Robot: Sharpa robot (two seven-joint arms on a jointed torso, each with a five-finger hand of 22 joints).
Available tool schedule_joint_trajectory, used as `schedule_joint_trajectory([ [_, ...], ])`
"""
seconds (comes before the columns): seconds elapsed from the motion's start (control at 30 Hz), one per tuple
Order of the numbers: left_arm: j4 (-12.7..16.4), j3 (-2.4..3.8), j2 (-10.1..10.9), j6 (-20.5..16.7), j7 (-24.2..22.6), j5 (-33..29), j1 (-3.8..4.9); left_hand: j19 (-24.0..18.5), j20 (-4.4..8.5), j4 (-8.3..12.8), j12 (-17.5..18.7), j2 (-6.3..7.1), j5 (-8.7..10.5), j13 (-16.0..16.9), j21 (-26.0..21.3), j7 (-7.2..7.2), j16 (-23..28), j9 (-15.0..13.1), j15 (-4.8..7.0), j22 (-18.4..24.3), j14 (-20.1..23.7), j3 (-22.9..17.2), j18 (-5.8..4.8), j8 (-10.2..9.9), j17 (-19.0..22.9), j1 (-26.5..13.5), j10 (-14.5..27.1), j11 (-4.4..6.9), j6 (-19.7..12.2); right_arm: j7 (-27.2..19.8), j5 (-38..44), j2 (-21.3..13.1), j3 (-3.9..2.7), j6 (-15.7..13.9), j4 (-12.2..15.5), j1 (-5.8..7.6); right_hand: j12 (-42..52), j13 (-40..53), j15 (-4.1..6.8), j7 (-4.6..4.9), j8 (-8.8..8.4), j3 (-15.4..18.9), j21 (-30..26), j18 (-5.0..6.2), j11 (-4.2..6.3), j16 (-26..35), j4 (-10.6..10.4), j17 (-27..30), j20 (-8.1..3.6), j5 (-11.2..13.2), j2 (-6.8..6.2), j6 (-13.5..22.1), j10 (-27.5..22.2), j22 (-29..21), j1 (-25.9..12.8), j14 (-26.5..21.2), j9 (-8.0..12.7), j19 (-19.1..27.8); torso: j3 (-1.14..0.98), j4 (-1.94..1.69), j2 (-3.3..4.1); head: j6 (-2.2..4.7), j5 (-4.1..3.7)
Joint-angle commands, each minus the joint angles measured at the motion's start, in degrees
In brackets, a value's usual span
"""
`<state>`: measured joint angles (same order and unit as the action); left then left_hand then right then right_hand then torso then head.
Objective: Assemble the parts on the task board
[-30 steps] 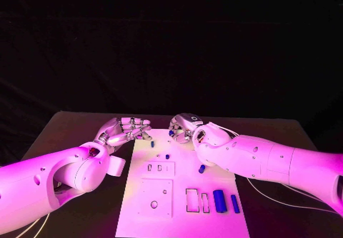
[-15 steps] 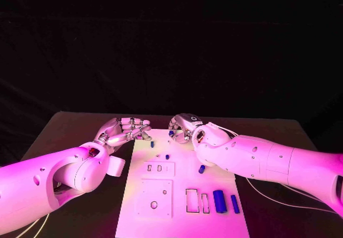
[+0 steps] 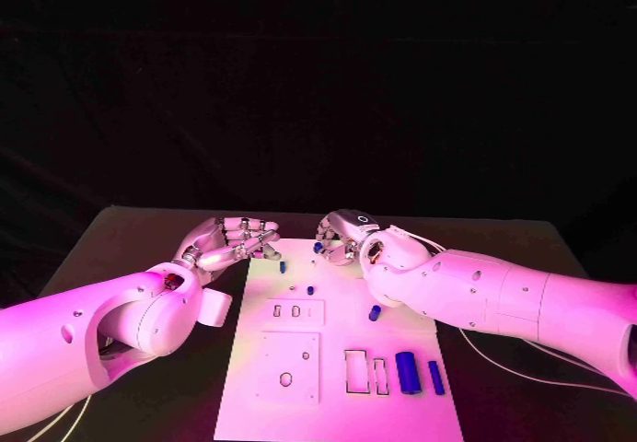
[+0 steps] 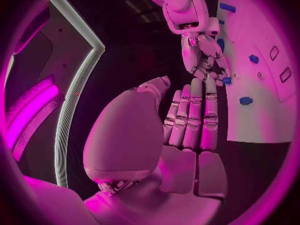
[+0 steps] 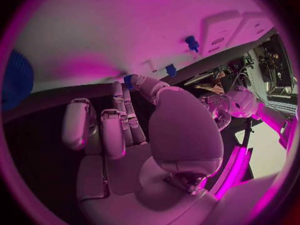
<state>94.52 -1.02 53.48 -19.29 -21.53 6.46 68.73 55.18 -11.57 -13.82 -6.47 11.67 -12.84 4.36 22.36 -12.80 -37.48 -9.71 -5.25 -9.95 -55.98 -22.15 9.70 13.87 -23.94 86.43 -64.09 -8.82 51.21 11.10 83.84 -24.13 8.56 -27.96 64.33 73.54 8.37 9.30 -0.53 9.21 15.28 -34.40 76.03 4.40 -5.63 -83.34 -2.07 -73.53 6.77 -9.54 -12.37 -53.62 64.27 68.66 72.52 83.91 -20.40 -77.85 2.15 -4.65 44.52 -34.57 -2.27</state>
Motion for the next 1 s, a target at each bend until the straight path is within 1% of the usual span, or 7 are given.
schedule_joint_trajectory([
  [0.03, 0.08, 0.05, -0.07, 1.03, -0.21, 0.14, 0.11, -0.23, 0.15, -0.01, 0.33, 0.02, 0.29, -0.08, 0.25, 0.01, -0.25, -0.07, -0.15, -0.08, 0.35, -0.31, 0.56, -0.14, -0.08, -0.29, 0.16, -0.04, -0.39, -0.12, 0.19, -0.20, 0.00, 0.76, 0.15, 0.00, -0.17, -0.09, -0.52, -0.05, -0.32, 0.10, -0.41, 0.40, -0.04, 0.30, -0.09, 0.17, 0.20, 0.78, -0.83, 0.48, -0.72, -0.17, -0.34, 2.74, -0.16, 0.50, 0.02, 0.00, 0.00, -0.08, -0.01],
  [0.43, -0.08, 0.05, 0.07, 1.02, -0.21, 0.14, 0.11, -0.23, 0.15, -0.01, 0.33, 0.02, 0.29, -0.08, 0.25, 0.01, -0.25, -0.07, -0.15, -0.08, 0.35, -0.31, 0.56, -0.14, -0.08, -0.29, 0.16, -0.04, -0.39, -0.92, -0.19, -3.23, 0.00, -1.79, 3.45, 0.00, 0.81, 0.15, -0.55, -0.06, -2.20, 4.52, -2.05, 0.76, -0.03, 0.81, -0.89, 1.57, 0.30, 0.04, -2.87, 2.63, -3.13, -1.74, -1.28, 2.41, -0.48, 1.32, -0.01, -0.03, -0.04, -0.01, 0.01],
  [0.7, -0.36, 0.05, 0.39, 1.07, -0.26, 0.09, 0.11, -0.35, 0.15, 0.09, 0.36, 0.05, 0.31, -0.08, 0.36, -0.01, -0.37, -0.11, -0.16, -0.15, 0.47, -0.39, 0.56, -0.14, -0.12, -0.29, 0.20, -0.06, -0.45, -1.84, -5.31, -11.79, -0.65, -4.44, 11.42, 0.63, 4.53, 1.58, -0.13, -0.04, -2.16, 4.80, -0.62, 0.27, 0.50, -0.07, -0.82, 0.06, -0.03, -0.80, -1.98, 0.97, 0.67, 0.64, 0.63, 2.87, -1.21, -0.27, -0.17, 0.63, -0.26, 0.27, 0.21],
  [0.87, -0.61, 0.04, 0.51, 1.15, -0.34, 0.01, 0.11, -0.35, 0.15, 0.09, 0.36, 0.05, 0.31, -0.08, 0.36, -0.01, -0.37, -0.11, -0.16, -0.15, 0.47, -0.39, 0.56, -0.14, -0.12, -0.29, 0.20, -0.06, -0.45, -2.47, -13.72, -16.86, -1.01, -2.51, 15.17, 1.32, 9.67, 4.97, 0.50, -0.03, -2.16, 5.49, 0.32, -0.01, 1.32, -0.76, -0.34, -1.07, -0.56, -2.46, -2.37, 1.19, 5.36, 2.17, 1.65, 3.15, -1.81, -1.13, -0.38, 1.02, -0.42, 0.28, 0.33],
  [0.93, -0.72, 0.04, 0.52, 1.18, -0.36, -0.02, 0.11, -0.39, 0.14, 0.12, 0.37, 0.07, 0.33, -0.08, 0.40, -0.01, -0.41, -0.13, -0.17, -0.18, 0.52, -0.41, 0.55, -0.14, -0.13, -0.31, 0.20, -0.07, -0.47, -2.42, -16.44, -18.37, -1.08, -0.67, 15.80, 1.71, 16.93, 10.93, 1.27, -0.66, -1.78, 7.48, 0.80, -0.16, 2.12, -1.25, -0.28, -2.01, -1.32, -3.77, -2.79, 1.79, 6.55, 3.01, 1.63, 3.35, -2.44, -1.58, -0.46, 1.08, -0.43, 0.39, 0.34],
  [0.97, -0.77, 0.04, 0.50, 1.19, -0.37, -0.04, 0.11, -0.39, 0.14, 0.12, 0.37, 0.07, 0.33, -0.08, 0.40, -0.01, -0.41, -0.13, -0.17, -0.18, 0.52, -0.41, 0.55, -0.14, -0.13, -0.31, 0.20, -0.07, -0.47, -2.34, -17.50, -19.09, -1.10, 0.37, 15.93, 1.91, 27.76, 21.19, 1.38, -1.29, -0.75, 9.41, 1.53, -0.41, 1.98, -1.91, -0.51, -3.17, -1.90, -6.03, -2.24, 2.45, 0.68, 4.19, 1.78, 3.64, -3.51, -2.23, -0.52, 1.11, -0.44, 0.42, 0.31],
  [1.0, -0.83, 0.04, 0.49, 1.20, -0.38, -0.05, 0.11, -0.39, 0.14, 0.12, 0.37, 0.07, 0.33, -0.08, 0.40, -0.01, -0.41, -0.13, -0.17, -0.18, 0.52, -0.41, 0.55, -0.14, -0.13, -0.31, 0.20, -0.07, -0.47, -2.22, -18.32, -19.71, -1.12, 1.44, 15.92, 2.08, 42.01, 34.95, 1.22, -1.10, -0.22, 10.12, 2.14, -0.65, 2.00, -2.76, -0.71, -5.18, -1.34, -7.68, -2.73, 3.15, 2.77, 5.22, 1.51, 3.99, -4.07, -2.73, -0.57, 1.11, -0.45, 0.44, 0.23],
])
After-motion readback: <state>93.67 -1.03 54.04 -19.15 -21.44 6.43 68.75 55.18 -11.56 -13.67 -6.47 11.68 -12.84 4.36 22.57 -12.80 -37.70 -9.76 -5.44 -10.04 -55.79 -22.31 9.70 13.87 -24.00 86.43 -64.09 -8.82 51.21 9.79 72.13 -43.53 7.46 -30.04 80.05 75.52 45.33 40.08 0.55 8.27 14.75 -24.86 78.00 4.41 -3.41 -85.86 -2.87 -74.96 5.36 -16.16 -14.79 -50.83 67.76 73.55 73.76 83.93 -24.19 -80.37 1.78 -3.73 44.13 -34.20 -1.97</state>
